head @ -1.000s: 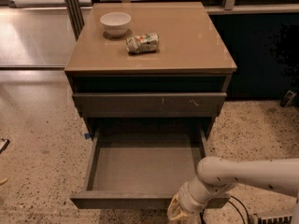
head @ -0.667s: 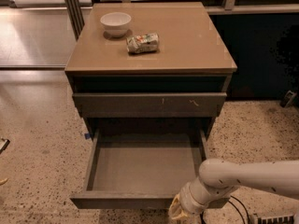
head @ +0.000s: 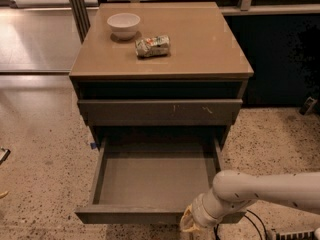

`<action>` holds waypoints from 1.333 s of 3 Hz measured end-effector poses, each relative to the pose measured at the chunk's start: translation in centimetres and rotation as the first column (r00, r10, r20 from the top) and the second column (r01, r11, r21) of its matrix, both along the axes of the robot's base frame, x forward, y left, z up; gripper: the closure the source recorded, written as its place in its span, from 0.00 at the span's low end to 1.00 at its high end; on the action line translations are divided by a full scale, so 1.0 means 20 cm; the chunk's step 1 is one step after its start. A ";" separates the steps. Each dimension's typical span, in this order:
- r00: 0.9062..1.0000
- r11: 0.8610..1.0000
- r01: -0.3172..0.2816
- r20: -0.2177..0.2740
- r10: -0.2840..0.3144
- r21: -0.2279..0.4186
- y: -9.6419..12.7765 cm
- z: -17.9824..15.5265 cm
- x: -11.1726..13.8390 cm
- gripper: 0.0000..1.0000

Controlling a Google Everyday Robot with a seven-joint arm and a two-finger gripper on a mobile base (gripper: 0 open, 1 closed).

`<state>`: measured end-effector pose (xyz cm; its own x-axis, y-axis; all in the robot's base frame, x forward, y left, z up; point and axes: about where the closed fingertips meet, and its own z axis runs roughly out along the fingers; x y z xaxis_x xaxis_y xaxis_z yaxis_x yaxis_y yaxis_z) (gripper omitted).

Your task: Close middle drawer

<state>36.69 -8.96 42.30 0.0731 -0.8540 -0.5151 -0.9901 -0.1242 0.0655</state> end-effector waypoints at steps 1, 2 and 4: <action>1.000 1.000 0.010 0.015 -0.010 -0.002 0.01 0.01 0.02 0.14; 1.000 1.000 0.019 0.024 -0.019 -0.003 0.02 0.01 0.03 0.00; 0.998 1.000 0.014 0.069 -0.013 -0.005 0.05 0.05 0.18 0.19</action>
Offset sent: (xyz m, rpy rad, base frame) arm 0.0106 0.0031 0.0051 -0.0051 -0.0410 -0.0356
